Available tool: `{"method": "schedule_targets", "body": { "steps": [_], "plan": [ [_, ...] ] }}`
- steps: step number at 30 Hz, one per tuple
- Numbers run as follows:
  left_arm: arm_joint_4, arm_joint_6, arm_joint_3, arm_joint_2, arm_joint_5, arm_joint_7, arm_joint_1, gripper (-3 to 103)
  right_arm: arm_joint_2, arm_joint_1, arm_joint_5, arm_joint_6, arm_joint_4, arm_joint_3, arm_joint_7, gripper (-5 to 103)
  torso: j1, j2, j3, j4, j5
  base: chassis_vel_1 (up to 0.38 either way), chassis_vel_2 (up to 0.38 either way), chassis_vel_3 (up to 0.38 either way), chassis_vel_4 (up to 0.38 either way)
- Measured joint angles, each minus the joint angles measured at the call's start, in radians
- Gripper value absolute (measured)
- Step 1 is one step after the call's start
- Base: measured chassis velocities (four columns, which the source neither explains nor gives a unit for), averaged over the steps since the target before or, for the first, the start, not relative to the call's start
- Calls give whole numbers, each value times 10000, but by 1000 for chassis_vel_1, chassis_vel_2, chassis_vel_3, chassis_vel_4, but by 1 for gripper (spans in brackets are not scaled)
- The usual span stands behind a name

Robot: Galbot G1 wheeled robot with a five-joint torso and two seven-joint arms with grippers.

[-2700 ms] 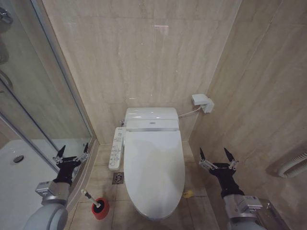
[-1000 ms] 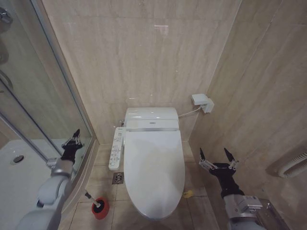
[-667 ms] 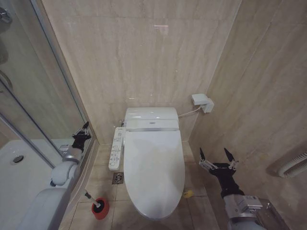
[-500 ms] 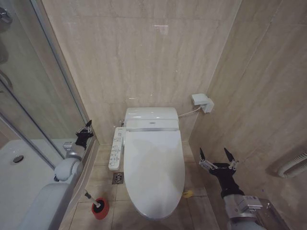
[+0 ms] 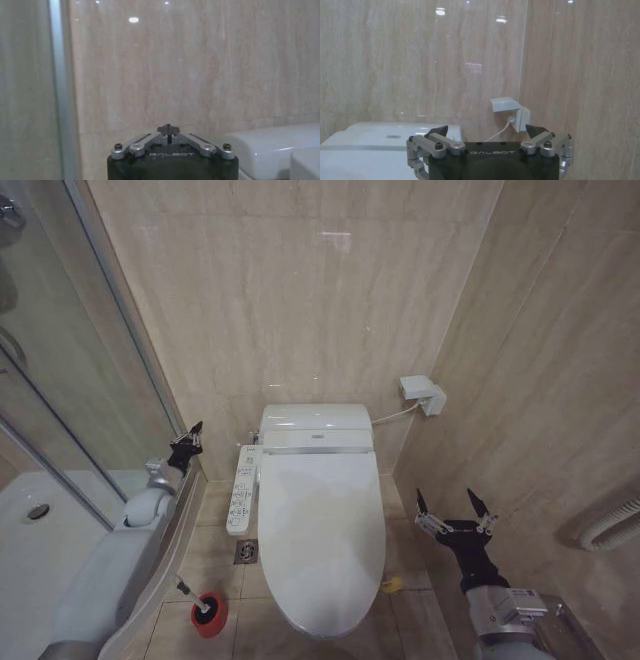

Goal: Open the toilet lid, clean the toilet bowl with a toilet brush, close the toilet lid, and flush.

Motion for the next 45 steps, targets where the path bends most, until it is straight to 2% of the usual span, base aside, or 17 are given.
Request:
{"method": "schedule_targets", "body": {
  "steps": [7, 10, 11, 14, 24, 32, 45],
  "plan": [
    [846, -337, 538, -303, 195, 696, -737, 0, 0, 0, 0, 0, 0, 0, 0, 100, 0, 0, -1, -1, 1, 0, 0, 0, 0],
    [1265, -460, 780, -421, 409, 1322, -1001, 0, 0, 0, 0, 0, 0, 0, 0, 100, 0, 0, 0, 0, 1, 0, 0, 0, 0],
    [1265, -460, 780, -421, 409, 1322, -1001, 0, 0, 0, 0, 0, 0, 0, 0, 100, 0, 0, 0, 0, 1, 0, 0, 0, 0],
    [1649, -500, 814, -501, 656, 1820, -1135, 0, 0, 0, 0, 0, 0, 0, 0, 100, 0, 0, -1, 0, 1, 0, 0, 0, 0],
    [1908, -588, 609, -162, 760, 2027, -935, 0, 0, 0, 0, 0, 0, 0, 0, 100, 0, 0, -1, 6, -1, 0, 0, 0, 0],
    [1774, -660, 418, 27, 662, 2015, -786, 0, 0, 0, 0, 0, 0, 0, 0, 100, 0, 1, -1, -1, 0, 0, 0, 0, 0],
    [1659, -674, 287, -71, 630, 1983, -656, 0, 0, 0, 0, 0, 0, 0, 0, 100, 0, 1, -1, 0, -1, 0, 0, 0, 0]
  ]
}}
